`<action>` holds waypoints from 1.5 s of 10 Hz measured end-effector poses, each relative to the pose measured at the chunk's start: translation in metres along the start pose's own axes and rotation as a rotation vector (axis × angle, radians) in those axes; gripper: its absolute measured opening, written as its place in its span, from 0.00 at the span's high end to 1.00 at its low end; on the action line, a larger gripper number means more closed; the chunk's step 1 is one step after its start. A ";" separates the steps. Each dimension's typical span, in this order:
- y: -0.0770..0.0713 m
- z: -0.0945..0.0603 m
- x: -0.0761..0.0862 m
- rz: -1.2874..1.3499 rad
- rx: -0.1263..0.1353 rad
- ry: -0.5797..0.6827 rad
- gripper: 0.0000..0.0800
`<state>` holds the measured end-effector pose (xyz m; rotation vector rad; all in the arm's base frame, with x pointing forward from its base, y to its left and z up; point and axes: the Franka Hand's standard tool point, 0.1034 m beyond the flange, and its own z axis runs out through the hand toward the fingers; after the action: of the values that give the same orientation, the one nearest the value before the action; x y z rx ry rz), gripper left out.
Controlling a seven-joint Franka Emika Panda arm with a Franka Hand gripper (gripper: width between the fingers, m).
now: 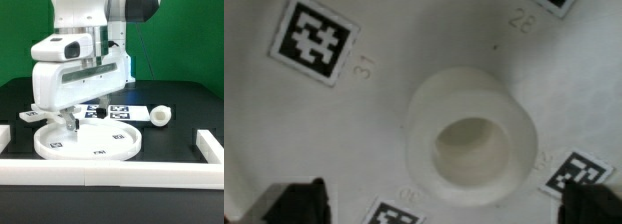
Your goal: Assemble round table
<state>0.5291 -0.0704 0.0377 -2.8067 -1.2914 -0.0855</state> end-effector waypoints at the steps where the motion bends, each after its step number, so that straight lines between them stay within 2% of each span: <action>1: -0.002 0.005 -0.003 0.003 0.009 -0.004 0.19; 6: -0.010 0.020 -0.006 0.003 0.034 -0.016 0.19; 8: -0.011 0.022 -0.007 0.004 0.037 -0.018 0.19; 10: -0.011 0.022 -0.007 0.004 0.038 -0.018 0.50; 15: -0.011 0.022 -0.007 0.004 0.038 -0.018 0.49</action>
Offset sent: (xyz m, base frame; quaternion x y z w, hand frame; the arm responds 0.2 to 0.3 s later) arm 0.0016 0.0042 -0.0068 -0.0011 0.0056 0.0046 1.0000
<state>0.5167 -0.0675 0.0154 -2.7850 -1.2774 -0.0347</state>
